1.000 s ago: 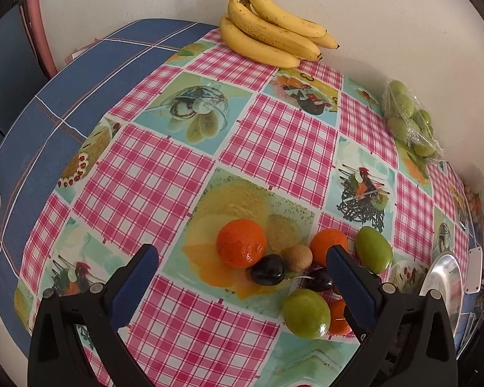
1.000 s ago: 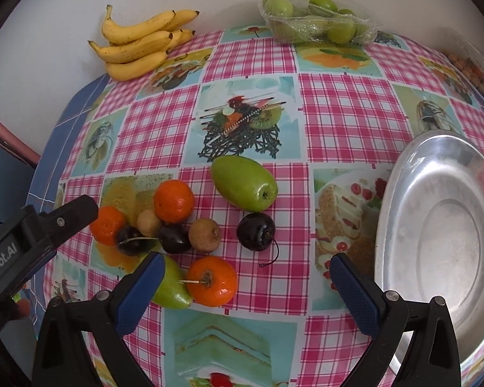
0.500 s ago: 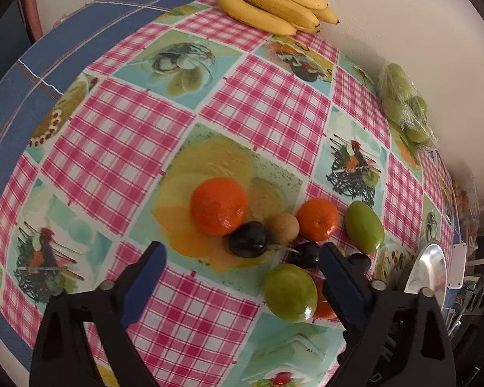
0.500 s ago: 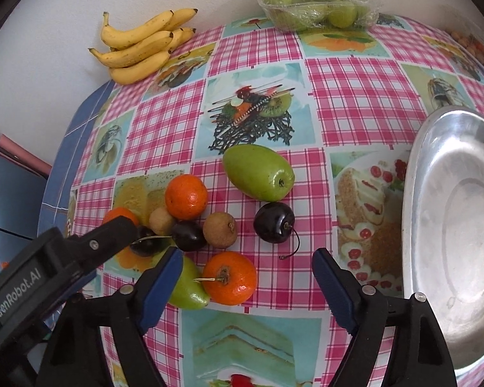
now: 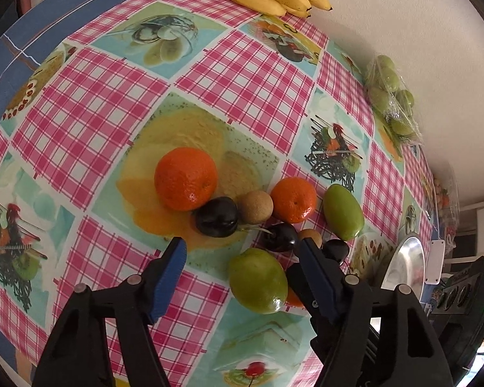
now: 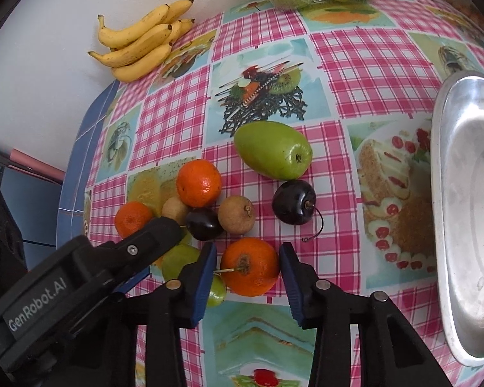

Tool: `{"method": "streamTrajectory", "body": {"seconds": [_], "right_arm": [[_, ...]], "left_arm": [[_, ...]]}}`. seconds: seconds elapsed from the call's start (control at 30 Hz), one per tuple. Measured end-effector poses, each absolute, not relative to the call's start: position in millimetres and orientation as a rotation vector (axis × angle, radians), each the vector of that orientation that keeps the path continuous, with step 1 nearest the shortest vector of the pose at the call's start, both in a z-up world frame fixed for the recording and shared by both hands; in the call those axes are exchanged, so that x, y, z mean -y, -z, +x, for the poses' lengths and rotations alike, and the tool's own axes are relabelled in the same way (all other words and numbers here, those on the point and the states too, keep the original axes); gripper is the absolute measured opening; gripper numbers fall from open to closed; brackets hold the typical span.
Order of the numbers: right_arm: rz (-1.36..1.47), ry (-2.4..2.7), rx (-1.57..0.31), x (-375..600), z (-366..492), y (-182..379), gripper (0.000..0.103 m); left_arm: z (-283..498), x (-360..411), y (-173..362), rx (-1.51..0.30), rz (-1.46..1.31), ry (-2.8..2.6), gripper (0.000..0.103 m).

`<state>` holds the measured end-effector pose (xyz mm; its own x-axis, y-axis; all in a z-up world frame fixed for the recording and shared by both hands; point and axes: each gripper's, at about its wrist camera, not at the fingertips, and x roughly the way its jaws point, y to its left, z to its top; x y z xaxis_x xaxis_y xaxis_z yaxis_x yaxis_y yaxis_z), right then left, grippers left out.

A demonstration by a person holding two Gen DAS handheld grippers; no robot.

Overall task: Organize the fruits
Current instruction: 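Grasp the stemmed tangerine with the right tool while the left tool approaches the green fruit, then grasp the round green fruit with the left tool while the right tool holds the tangerine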

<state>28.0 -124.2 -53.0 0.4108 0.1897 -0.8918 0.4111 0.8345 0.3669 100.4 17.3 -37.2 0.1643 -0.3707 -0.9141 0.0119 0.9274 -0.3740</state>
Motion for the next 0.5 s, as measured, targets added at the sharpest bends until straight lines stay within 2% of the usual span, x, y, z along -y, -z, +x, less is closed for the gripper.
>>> {"method": "streamTrajectory", "body": {"seconds": [0.1, 0.37, 0.5], "right_arm": [[0.604, 0.151, -1.154, 123, 28, 52, 0.041], [0.622, 0.163, -1.148, 131, 20, 47, 0.040], [0.610, 0.197, -1.152, 136, 15, 41, 0.040]], "left_arm": [[100, -17, 36, -1.389, -0.318, 0.288, 0.068], [100, -14, 39, -1.410, -0.325, 0.288, 0.067], [99, -8, 42, -1.424, -0.317, 0.299, 0.062]]}}
